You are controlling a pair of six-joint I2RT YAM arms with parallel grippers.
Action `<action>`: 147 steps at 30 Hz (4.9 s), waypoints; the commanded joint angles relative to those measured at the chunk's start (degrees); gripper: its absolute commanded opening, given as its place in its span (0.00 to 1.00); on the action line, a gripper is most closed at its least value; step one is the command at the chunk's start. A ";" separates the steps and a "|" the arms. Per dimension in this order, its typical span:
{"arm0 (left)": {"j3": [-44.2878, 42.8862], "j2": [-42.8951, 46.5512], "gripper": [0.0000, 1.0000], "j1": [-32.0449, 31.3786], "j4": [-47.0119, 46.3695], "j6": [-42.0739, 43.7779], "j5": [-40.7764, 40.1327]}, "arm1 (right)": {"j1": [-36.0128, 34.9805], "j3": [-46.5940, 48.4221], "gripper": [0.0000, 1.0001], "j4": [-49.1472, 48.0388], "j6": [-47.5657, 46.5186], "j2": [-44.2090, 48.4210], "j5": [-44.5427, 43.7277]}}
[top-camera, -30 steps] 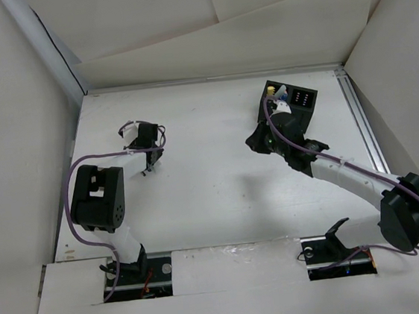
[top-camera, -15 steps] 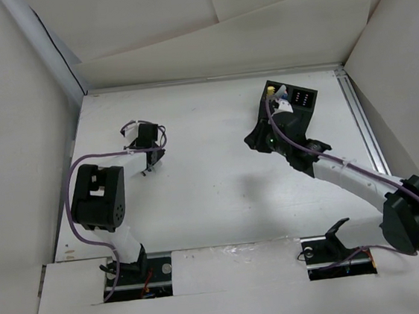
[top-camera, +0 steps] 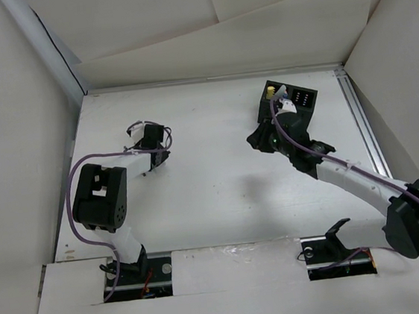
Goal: Sort the stationery into containers
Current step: Pick up the pen from the center of the board, then place the pen in the storage box, then pick up the pen from the center of the board.
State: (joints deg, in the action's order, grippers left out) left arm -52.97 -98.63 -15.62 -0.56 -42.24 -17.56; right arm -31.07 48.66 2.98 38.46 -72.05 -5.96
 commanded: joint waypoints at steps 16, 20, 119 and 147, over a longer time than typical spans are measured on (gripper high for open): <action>1.29 12.50 0.00 -11.17 -3.64 6.01 4.72 | 1.71 1.60 0.51 -3.95 0.13 0.68 8.23; 2.68 13.64 0.00 -17.51 -10.31 8.48 9.11 | 1.71 2.84 0.69 -3.95 0.65 0.68 9.74; 9.20 17.60 0.38 -11.21 -6.12 2.86 -4.07 | 27.73 35.28 0.79 6.16 3.55 -23.60 -25.69; 7.62 16.45 0.26 -4.07 6.80 -6.80 -6.61 | 11.65 -0.86 0.17 -8.70 6.10 5.69 1.47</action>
State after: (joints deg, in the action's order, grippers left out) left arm -46.41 -82.43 -19.64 4.51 -47.48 -24.43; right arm -18.90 46.57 -2.04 45.25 -66.13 -7.38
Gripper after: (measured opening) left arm 0.261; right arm 0.139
